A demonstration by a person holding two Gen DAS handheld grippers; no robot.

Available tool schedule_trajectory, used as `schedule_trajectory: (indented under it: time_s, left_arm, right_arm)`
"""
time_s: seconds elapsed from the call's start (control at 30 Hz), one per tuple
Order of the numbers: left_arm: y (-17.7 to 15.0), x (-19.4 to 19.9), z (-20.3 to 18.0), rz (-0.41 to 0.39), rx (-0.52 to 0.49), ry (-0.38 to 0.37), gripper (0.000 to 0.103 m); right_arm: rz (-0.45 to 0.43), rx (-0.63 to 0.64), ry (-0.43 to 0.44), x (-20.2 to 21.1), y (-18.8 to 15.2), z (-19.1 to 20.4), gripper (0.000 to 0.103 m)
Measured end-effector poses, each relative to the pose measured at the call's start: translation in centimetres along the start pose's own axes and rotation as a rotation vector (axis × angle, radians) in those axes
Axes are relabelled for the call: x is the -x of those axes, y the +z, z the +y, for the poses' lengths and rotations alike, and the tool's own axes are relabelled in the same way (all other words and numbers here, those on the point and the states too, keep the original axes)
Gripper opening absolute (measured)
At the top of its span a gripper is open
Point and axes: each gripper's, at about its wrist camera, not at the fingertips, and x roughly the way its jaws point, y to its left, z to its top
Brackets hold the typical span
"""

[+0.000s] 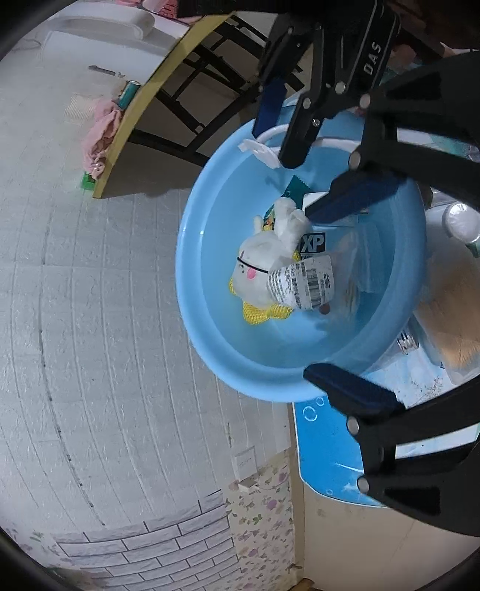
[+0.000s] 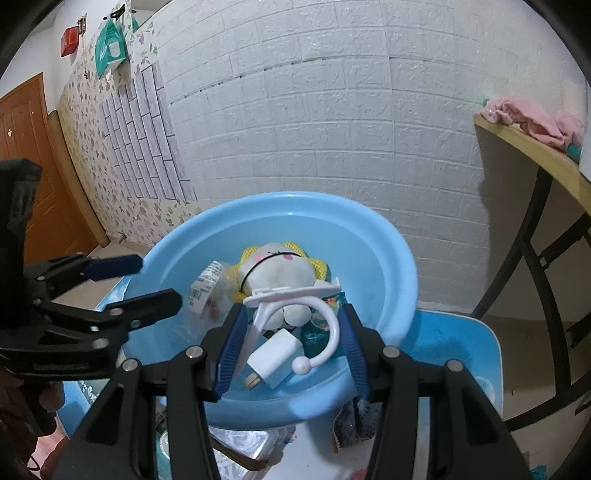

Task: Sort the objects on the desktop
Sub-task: 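Open both grippers to drop the bag and hook into the basin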

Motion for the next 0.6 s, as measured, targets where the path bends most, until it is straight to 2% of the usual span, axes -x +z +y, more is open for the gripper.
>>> schedule_trajectory:
  time_s: [0.13, 0.43, 0.6]
  left_arm:
    - [-0.3, 0.5, 0.7, -0.004, 0.01, 0.025, 0.083]
    - [-1.4, 2.4, 1.8, -0.015, 0.029, 0.064, 0.095]
    - [-2.6, 2.8, 2.3, 0.004, 0.078, 0.063, 0.098]
  right_arm:
    - [-0.007, 0.002, 0.005, -0.2, 0.1, 0.4, 0.05]
    - [-0.016, -0.019, 0.017, -0.1, 0.2, 1.2, 0.051]
    - [-0.018, -0.011, -0.024, 1.0, -0.8, 1.3, 0.053]
